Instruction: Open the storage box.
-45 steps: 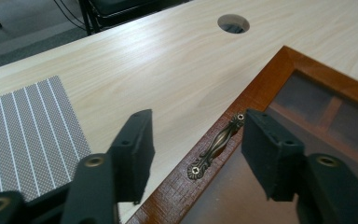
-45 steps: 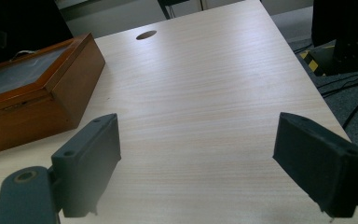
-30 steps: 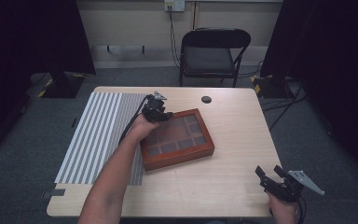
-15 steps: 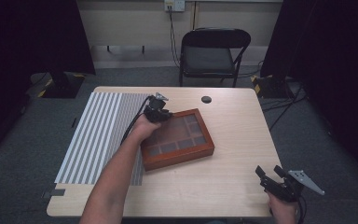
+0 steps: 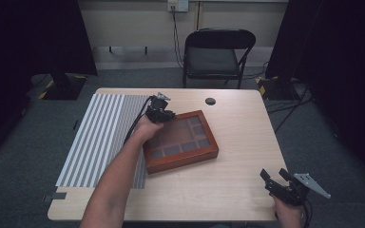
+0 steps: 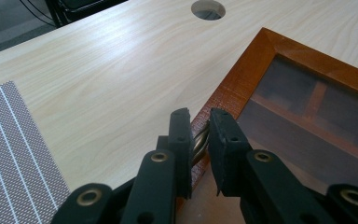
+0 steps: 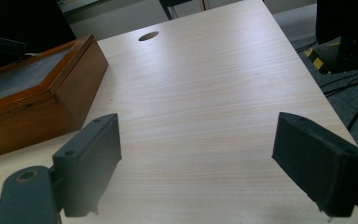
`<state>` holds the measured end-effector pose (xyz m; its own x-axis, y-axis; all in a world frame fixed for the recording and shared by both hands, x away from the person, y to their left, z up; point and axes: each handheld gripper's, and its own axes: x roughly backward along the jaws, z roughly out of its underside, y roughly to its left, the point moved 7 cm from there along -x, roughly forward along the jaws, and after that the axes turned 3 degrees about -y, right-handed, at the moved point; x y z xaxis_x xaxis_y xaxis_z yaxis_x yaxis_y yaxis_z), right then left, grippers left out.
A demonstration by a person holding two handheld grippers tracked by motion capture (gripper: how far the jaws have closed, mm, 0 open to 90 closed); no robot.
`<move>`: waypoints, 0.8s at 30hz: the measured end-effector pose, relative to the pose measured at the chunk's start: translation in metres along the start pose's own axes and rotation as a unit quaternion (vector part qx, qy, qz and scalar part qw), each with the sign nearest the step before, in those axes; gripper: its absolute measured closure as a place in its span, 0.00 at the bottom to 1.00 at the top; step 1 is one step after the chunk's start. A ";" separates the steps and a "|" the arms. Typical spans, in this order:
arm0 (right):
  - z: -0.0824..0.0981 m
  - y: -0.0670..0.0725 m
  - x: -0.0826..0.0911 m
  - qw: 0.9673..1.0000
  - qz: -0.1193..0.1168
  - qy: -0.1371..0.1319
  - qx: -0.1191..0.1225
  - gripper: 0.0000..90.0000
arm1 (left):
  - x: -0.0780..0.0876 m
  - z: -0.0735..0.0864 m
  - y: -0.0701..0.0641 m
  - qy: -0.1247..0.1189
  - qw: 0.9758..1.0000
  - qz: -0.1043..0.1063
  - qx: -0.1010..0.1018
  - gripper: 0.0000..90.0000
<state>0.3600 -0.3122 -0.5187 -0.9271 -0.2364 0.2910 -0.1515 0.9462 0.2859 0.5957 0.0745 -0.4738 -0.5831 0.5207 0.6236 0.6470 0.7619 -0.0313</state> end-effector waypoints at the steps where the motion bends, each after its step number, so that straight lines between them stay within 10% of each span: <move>1: 0.000 0.000 0.000 1.000 0.000 -0.002 0.000 0.16 | 0.000 0.000 0.000 0.000 1.000 0.000 0.000 0.89; 24: -0.001 0.007 -0.001 1.000 -0.010 -0.002 0.015 0.16 | 0.040 -0.029 -0.018 -0.078 0.996 0.005 -0.042 1.00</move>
<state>0.3606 -0.3058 -0.5158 -0.9252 -0.2548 0.2812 -0.1804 0.9473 0.2648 0.5754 0.0708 -0.4254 -0.6417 0.5862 0.4945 0.6878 0.7251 0.0330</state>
